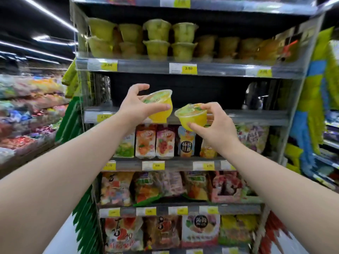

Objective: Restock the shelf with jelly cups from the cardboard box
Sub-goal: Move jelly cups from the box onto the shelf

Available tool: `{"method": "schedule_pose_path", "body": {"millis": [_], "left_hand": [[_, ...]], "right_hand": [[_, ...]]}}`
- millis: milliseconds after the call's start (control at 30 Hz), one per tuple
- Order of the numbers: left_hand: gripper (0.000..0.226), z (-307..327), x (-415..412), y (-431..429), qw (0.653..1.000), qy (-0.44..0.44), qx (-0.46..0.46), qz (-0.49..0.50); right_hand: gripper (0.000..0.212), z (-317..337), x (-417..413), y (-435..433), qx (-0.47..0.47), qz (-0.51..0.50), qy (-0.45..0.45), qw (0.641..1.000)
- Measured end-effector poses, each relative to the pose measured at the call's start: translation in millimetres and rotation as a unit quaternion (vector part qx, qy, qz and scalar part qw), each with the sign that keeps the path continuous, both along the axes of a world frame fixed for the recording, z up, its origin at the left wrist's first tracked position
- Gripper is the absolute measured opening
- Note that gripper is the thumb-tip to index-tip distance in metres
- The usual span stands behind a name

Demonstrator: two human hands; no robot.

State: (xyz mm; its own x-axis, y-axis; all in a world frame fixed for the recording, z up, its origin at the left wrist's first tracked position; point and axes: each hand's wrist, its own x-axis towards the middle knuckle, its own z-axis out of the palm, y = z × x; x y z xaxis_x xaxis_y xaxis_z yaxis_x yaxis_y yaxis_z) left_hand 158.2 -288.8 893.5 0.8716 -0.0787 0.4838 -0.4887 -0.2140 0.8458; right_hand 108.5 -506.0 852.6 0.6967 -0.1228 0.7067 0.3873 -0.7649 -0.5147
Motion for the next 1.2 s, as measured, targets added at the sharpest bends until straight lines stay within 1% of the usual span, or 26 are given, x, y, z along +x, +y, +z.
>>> {"method": "schedule_pose_path", "body": {"millis": [100, 200, 300, 400, 467, 600, 700, 800, 900, 967, 1033, 1200], "left_hand": [[0.086, 28.0, -3.2, -17.9, 0.999, -0.031, -0.024, 0.013], [0.084, 53.4, -2.2, -27.8, 0.997, -0.072, -0.012, 0.028], [0.080, 76.7, 5.2, -32.7, 0.994, -0.106, 0.002, 0.040], [0.080, 95.7, 18.4, -39.4, 0.988, -0.144, 0.011, 0.053], [0.079, 106.0, 31.0, -44.6, 0.986, -0.161, 0.009, 0.051], [0.079, 122.9, 61.1, -54.9, 0.983, -0.181, -0.001, 0.036], [0.076, 132.8, 81.4, -62.7, 0.981, -0.194, -0.012, 0.029], [0.073, 140.3, 99.7, -71.1, 0.977, -0.209, -0.019, 0.035], [0.081, 146.5, 110.8, -80.5, 0.977, -0.212, -0.021, 0.033], [0.086, 149.2, 115.8, -87.3, 0.975, -0.219, -0.022, 0.033], [0.085, 150.5, 118.4, -93.1, 0.974, -0.223, -0.022, 0.034], [0.083, 152.2, 120.2, -99.3, 0.975, -0.219, -0.011, 0.037]], "right_hand": [[0.047, 25.2, 7.5, -14.2, 0.004, 0.015, -0.035, 0.999], [0.052, 50.8, 17.6, -24.6, -0.004, 0.018, -0.078, 0.997], [0.052, 75.1, 30.6, -32.4, -0.022, 0.010, -0.119, 0.993], [0.053, 99.4, 47.8, -41.8, -0.037, -0.010, -0.153, 0.987], [0.053, 117.1, 60.8, -49.2, -0.031, -0.026, -0.175, 0.984], [0.053, 147.5, 91.9, -68.2, -0.021, -0.077, -0.187, 0.979], [0.052, 164.1, 112.8, -81.4, -0.013, -0.111, -0.175, 0.978], [0.054, 176.1, 130.3, -89.9, -0.031, -0.134, -0.147, 0.979], [0.057, 185.7, 147.4, -95.2, -0.060, -0.156, -0.098, 0.981], [0.057, 189.1, 158.3, -97.6, -0.068, -0.159, -0.064, 0.983], [0.057, 191.3, 167.9, -99.5, -0.077, -0.154, -0.036, 0.984], [0.062, 199.5, 184.3, -100.1, -0.094, -0.145, 0.004, 0.985]]}}
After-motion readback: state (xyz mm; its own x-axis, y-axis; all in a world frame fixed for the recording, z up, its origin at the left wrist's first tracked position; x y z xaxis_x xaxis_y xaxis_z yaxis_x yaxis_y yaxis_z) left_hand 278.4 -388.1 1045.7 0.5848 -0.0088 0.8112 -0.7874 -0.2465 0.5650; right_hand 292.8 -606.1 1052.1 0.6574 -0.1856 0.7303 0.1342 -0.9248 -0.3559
